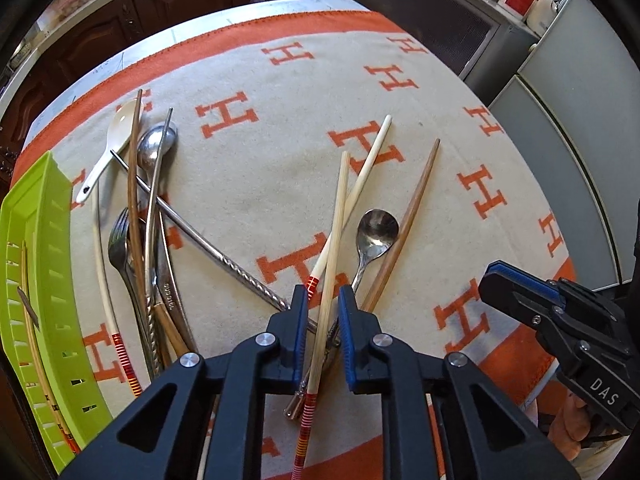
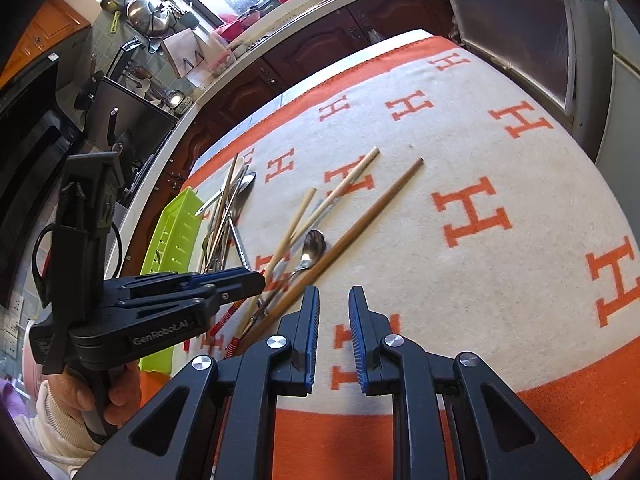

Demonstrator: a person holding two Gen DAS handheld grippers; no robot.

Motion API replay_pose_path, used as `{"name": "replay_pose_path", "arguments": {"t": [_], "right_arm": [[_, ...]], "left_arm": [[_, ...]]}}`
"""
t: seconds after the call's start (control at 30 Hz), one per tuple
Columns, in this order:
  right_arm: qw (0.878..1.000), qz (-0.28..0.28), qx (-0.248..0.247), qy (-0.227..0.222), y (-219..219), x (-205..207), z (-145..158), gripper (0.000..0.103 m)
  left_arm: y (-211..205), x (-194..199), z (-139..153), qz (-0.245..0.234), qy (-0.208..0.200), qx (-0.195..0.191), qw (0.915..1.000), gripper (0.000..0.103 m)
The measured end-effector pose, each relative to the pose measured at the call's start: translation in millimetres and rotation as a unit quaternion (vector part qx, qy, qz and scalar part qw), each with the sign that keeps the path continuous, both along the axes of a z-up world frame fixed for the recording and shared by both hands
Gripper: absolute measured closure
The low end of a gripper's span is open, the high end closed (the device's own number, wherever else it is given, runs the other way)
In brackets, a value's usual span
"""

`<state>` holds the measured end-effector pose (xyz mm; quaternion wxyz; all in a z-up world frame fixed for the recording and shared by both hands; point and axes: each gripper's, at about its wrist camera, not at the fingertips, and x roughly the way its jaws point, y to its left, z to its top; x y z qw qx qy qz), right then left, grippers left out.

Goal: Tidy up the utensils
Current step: 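Reach into the pile and grasp another red-striped chopstick with the left tool, then carry the chopstick to the green tray and open the left tool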

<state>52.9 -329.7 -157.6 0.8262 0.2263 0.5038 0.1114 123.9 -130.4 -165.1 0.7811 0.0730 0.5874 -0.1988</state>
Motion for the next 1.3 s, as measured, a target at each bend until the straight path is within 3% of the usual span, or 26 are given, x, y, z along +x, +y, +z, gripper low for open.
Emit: {"name": "replay_pose_path", "arguments": {"t": [0.27,0.67,0.87,1.17,1.3], "right_arm": [[1.000,-0.004,0.011,0.007,-6.3,2.6,-11.4,0.086],[1.000,-0.005,0.018,0.008,-7.2,2.2,-16.4,0.086],[1.000,-0.005,0.019,0.010,-6.7,3.3,-18.0,0.086],[0.999,0.002,0.016,0.035,5.2,16.9,-23.3,0.086],[0.998,-0.017,0.009,0.064,11.8,32.3,-30.7,0.072]], "left_arm": [[-9.0,-0.1,1.6,-0.009,-0.005,0.016,0.9998,0.096],[-17.4,6.5,-8.9,-0.009,0.013,0.015,0.9998,0.096],[-9.9,7.3,-6.0,0.011,0.021,-0.020,0.9995,0.100],[15.9,0.8,20.3,0.038,0.008,-0.063,0.9973,0.100],[39.6,-5.6,39.6,0.057,-0.006,-0.073,0.9957,0.100]]}}
